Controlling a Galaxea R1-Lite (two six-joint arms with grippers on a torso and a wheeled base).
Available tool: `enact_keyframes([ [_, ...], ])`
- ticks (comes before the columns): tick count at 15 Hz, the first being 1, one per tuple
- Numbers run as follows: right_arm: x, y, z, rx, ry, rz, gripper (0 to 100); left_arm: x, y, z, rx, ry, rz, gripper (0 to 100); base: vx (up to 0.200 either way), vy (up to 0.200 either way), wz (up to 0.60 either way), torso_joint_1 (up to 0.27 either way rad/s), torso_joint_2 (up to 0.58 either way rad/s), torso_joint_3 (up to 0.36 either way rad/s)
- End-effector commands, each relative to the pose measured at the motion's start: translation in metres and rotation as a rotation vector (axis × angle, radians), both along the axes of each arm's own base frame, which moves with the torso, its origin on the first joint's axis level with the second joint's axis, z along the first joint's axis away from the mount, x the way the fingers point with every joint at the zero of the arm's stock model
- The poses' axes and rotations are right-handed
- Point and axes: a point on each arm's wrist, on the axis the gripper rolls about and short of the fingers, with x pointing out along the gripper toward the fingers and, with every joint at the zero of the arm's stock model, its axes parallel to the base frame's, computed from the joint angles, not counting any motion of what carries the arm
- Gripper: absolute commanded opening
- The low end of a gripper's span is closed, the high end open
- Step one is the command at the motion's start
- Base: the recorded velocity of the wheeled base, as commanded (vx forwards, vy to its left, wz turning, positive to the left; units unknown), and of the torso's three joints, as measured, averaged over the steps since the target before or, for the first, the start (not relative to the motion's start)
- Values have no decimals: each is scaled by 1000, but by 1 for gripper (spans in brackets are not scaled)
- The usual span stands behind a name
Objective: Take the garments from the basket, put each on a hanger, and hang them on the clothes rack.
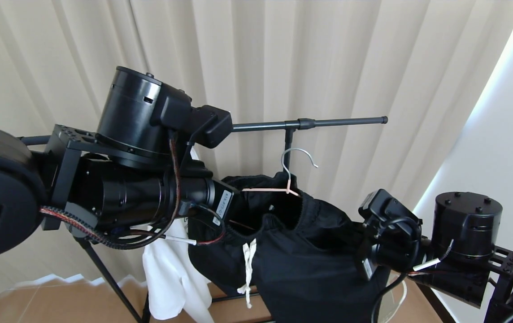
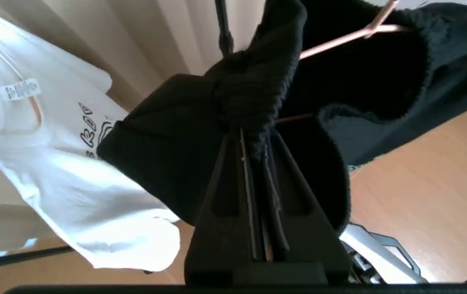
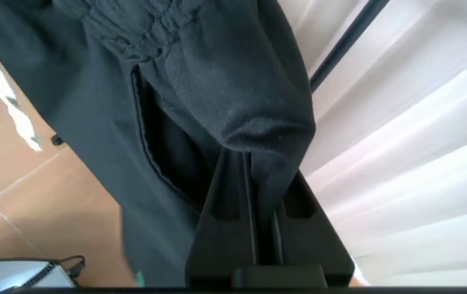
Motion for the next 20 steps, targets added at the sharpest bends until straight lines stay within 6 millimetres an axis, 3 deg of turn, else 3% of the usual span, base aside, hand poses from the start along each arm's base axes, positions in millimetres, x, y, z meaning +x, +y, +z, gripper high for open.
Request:
enact_keyframes([
  [1,3,3,0,10,3,-2,0,-7,-6,-6,14,19,-29,0,0,0,0,0,0,0],
  [8,4,2,9,79,6,-20,0,-20,-17,-23,-14,102,-32,0,0,0,0,0,0,0],
  [13,4,0,19,118,-45,-28,0,-12,-36,-41,-43,148,-10,0,0,0,0,0,0,0],
  [20,3,-6,28,142,-71,-42,0,-4,-57,-39,-123,122,14,0,0,0,0,0,0,0],
])
